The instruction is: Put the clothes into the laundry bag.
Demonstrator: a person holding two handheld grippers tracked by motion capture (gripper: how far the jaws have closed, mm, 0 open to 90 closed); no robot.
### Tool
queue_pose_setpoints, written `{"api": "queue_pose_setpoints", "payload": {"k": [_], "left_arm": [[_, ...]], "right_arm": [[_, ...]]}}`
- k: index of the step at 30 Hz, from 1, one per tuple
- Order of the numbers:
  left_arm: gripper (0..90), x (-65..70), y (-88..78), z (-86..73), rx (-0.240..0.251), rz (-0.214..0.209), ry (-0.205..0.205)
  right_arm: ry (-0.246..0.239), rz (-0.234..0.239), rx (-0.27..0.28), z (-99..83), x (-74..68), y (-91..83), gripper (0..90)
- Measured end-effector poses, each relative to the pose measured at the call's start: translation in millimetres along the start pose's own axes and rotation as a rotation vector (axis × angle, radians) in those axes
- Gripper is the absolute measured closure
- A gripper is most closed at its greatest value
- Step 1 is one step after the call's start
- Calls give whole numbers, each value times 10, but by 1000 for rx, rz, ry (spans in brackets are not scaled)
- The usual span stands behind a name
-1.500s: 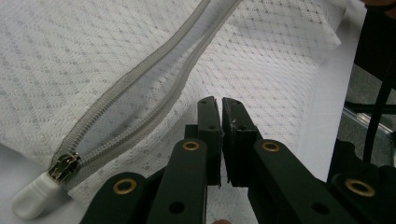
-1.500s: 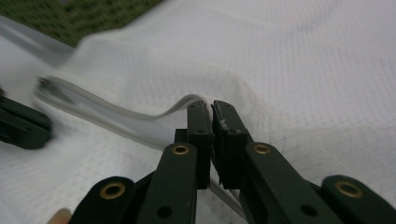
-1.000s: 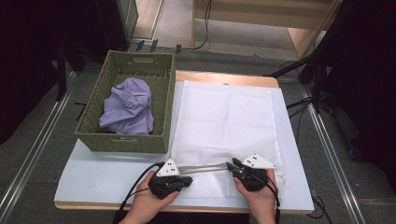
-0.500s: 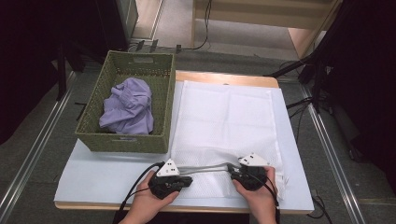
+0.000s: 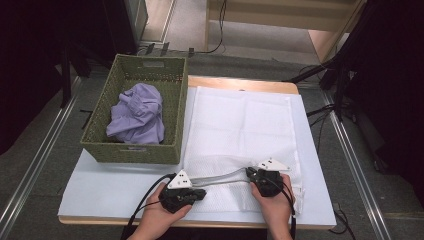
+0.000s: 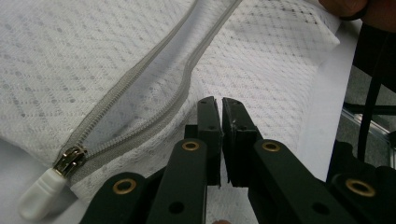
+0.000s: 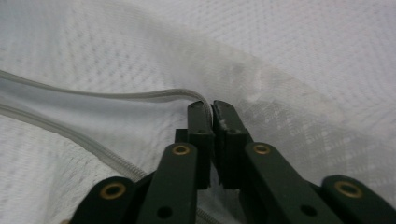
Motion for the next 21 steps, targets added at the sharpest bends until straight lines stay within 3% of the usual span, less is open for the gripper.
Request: {"api": "queue_pose_setpoints", "payload": {"k": [4, 7, 8, 12, 14, 21], "left_arm": [[870, 0, -1, 0, -1, -1, -1], [870, 1, 1, 1, 1, 0, 0], [870, 0, -1, -1, -1, 2, 3], [870, 1, -1, -1, -2, 2, 2], [870, 1, -1, -1, -2, 2, 2], [870, 0, -1, -1, -2, 2, 1]], "right_arm": [[-15, 107, 171, 198, -159, -161, 898], [-23, 101, 244, 263, -161, -254, 897], [-19, 95, 244, 250, -147, -250, 897], [29, 63, 120, 78, -21, -104, 879], [40, 53, 88, 21, 18, -41, 871], [-14, 16, 39, 3, -3, 25, 817]]}}
Point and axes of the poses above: each handheld gripper's, and its own axes: y roughly forward along the jaws, z roughly out of its top, x roughly to its right, the point moved 10 cm from there along y, roughly forward along the jaws, and after that the axes turned 1 degree about y, right-handed, at the moved point
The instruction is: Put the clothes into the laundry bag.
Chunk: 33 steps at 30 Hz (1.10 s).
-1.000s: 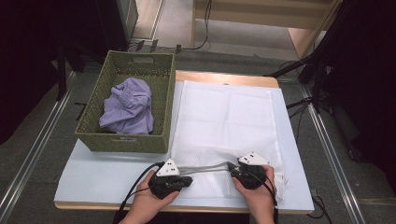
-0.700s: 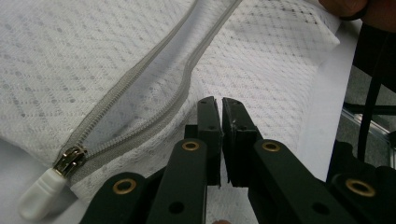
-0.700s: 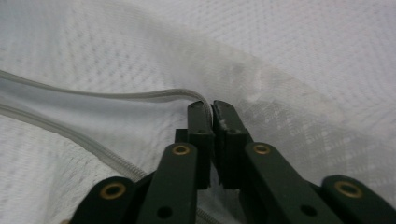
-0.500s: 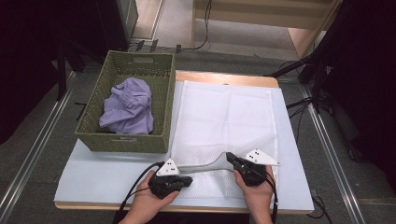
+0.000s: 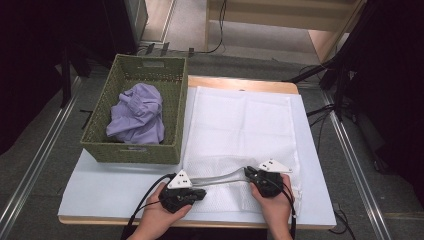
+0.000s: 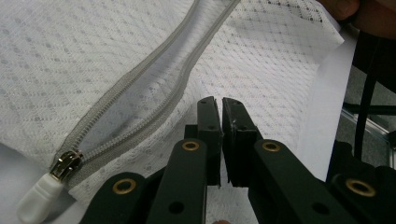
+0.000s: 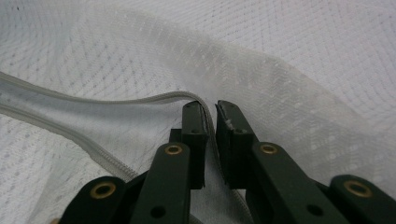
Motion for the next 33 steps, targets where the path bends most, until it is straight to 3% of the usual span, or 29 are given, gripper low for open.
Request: {"api": "queue_pose_setpoints", "payload": {"k": [6, 14, 21, 26, 33], "left_arm": [[870, 0, 0, 0, 0, 0, 1], [870, 0, 0, 0, 0, 0, 0], [871, 0, 0, 0, -1, 1, 1], [870, -1, 0, 0, 0, 0, 0], [858, 9, -7, -2, 4, 15, 19]], "right_arm": [[-51, -35, -9, 8, -21, 28, 760], [-45, -47, -37, 37, -47, 69, 680], [-29, -27, -36, 39, -29, 48, 892], [-1, -8, 72, 187, -33, -91, 896], [-9, 17, 225, 452, -84, -406, 896]]}}
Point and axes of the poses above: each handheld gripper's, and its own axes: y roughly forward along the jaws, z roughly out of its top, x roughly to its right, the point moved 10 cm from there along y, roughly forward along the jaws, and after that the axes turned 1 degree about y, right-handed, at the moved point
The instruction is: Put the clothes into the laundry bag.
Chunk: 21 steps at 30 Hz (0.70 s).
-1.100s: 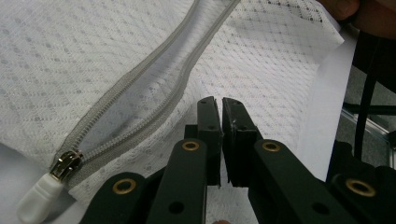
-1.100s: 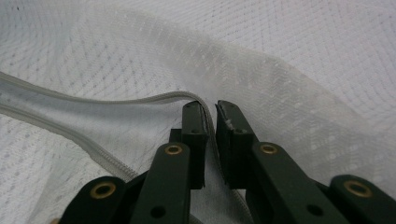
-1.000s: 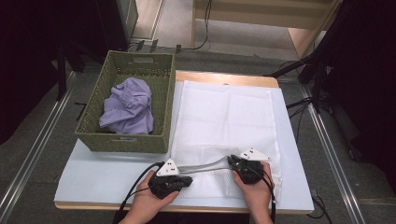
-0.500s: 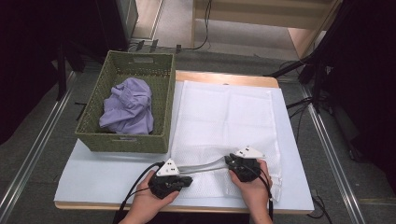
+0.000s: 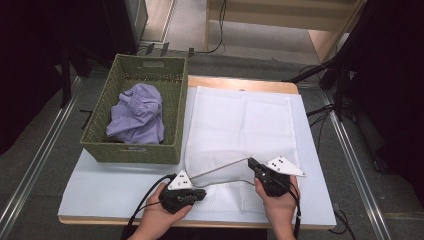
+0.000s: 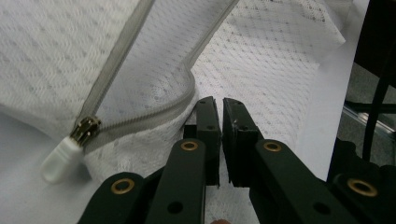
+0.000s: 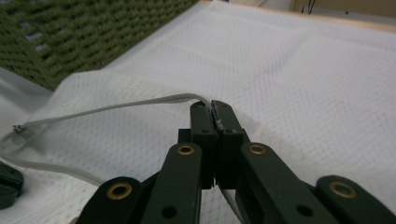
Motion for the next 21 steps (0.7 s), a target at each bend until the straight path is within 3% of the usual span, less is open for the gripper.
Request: {"api": "queue_pose_setpoints", "payload": {"k": [3, 6, 9, 14, 21], "left_arm": [[851, 7, -16, 6, 18, 21, 14], [838, 46, -56, 40, 62, 0, 35], [821, 49, -113, 82, 111, -19, 21], [747, 27, -229, 145, 160, -31, 12], [633, -26, -508, 196, 185, 5, 1]], "right_arm": [[1, 14, 44, 105, -20, -95, 897], [19, 18, 95, 200, -5, -180, 898], [44, 27, 128, 256, 15, -230, 898], [61, 29, 114, 204, 47, -197, 898], [65, 35, 107, 151, 71, -165, 897]]}}
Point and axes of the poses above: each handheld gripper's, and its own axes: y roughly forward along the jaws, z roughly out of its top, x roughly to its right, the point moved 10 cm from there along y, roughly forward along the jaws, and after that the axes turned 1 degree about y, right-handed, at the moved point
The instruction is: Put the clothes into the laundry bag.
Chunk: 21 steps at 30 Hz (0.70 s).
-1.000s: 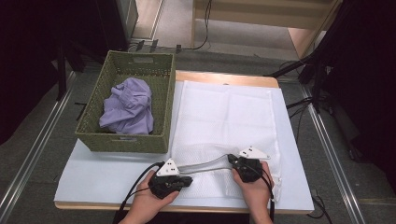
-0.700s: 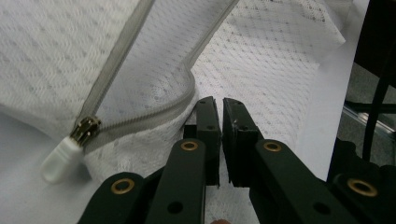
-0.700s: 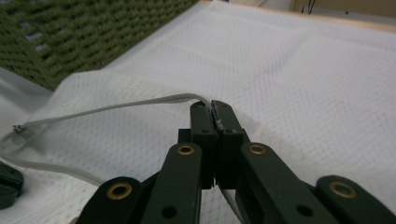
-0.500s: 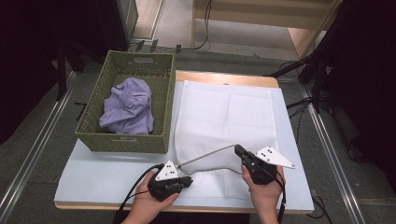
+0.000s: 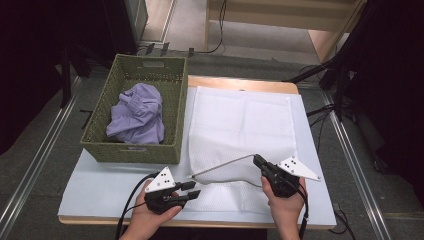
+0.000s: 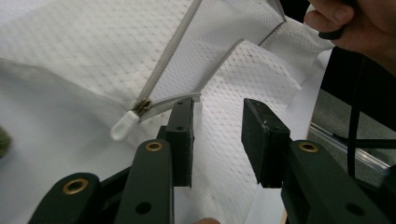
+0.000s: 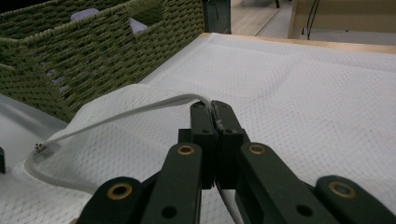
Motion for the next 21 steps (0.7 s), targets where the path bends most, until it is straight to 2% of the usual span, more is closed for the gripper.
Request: {"api": "queue_pose_setpoints", "payload": {"k": [5, 8, 10, 14, 17, 19, 21], "left_arm": [[588, -74, -162, 90, 32, 36, -11], [564, -106, -239, 155, 44, 60, -1], [534, -108, -264, 185, 52, 59, -8], [404, -118, -368, 331, 65, 58, -26], [280, -157, -407, 392, 59, 89, -8], [199, -187, -423, 418, 65, 98, -18], [129, -207, -447, 448, 85, 72, -33]], "right_arm": [[23, 3, -8, -56, 43, 18, 897], [22, 7, -13, -74, 46, 27, 896], [22, 7, -13, -77, 49, 28, 896], [22, 3, -19, -99, 56, 40, 896], [19, 2, -25, -121, 58, 54, 896], [21, 5, -31, -137, 49, 60, 895], [20, 6, -34, -146, 44, 63, 895]]}}
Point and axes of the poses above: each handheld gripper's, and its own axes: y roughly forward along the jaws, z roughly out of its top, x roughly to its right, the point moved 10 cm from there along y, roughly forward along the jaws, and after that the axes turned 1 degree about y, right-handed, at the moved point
